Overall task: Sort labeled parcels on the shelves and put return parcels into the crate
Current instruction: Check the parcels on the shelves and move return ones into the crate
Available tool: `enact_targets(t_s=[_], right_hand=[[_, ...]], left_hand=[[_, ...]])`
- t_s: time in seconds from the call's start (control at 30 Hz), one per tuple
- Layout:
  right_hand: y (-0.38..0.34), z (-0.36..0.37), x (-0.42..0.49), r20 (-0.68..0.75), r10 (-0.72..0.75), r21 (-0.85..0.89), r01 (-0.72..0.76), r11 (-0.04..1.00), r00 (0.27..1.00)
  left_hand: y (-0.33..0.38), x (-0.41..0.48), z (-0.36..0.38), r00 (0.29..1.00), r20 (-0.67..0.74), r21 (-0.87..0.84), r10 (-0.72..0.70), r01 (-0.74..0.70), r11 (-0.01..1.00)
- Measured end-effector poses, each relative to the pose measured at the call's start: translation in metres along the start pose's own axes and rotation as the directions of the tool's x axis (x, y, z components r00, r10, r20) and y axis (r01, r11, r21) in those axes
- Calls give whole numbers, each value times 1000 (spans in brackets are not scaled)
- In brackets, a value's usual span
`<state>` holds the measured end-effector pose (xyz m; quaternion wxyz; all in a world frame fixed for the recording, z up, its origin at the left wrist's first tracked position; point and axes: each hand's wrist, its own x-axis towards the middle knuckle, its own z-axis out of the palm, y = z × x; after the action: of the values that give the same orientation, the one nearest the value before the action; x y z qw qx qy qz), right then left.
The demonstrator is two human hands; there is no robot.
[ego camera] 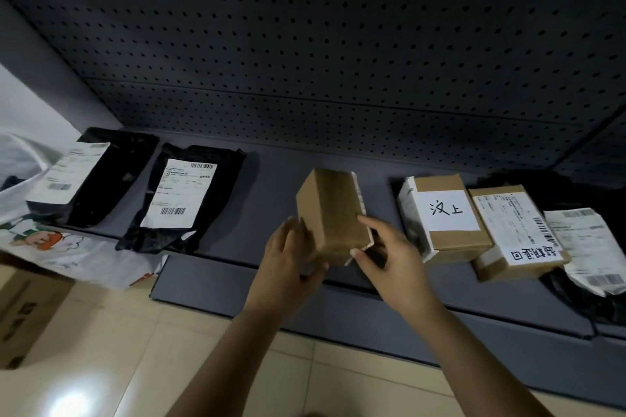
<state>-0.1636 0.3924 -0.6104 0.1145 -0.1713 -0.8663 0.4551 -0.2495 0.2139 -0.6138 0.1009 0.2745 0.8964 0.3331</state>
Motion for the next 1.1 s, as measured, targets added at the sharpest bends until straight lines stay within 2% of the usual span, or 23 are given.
enact_targets(t_s=[0.13,0.27,0.33,0.43,0.5,0.57,0.67,0.77,0.87,0.93,1.1], right_hand=[[-15,5,6,20,-54,-12,54,998,998],[-16,12,9,41,-2,45,0,999,999],[-13,16,10,68,82,72,-86,994,994],[-8,20,16,179,198,23,-206,978,964],[-11,25,18,258,204,60,-227,972,944],[-19,33,19,291,166,106,-205,973,942],[-30,41,17,231,87,128,-119,985,969],[-36,42,13,131,-46,47,40,998,990],[-35,40,9,101,-64,26,62,998,993],[-34,38,6,101,-19,74,12,997,995],[-34,33,15,196,215,253,-262,931,957]], left_hand=[[1,-3,-6,998,-35,-61,45,-47,997],[-2,-6,-4,989,-59,9,136,-136,991],[-5,-7,-6,992,-70,15,100,-99,995],[-14,-10,-11,996,-90,-23,15,-17,1000],[-21,-13,-16,993,-113,-32,-23,19,999],[-28,-14,-20,991,-132,-5,-24,24,1000],[-34,-15,-24,992,-127,18,-5,7,1000],[-33,-18,-23,995,-102,-74,-11,3,997],[-33,-20,-17,997,-55,-145,-55,47,988],[-35,-19,-13,996,-52,-162,-69,60,985],[-40,-9,-15,988,-31,-214,-155,144,966]])
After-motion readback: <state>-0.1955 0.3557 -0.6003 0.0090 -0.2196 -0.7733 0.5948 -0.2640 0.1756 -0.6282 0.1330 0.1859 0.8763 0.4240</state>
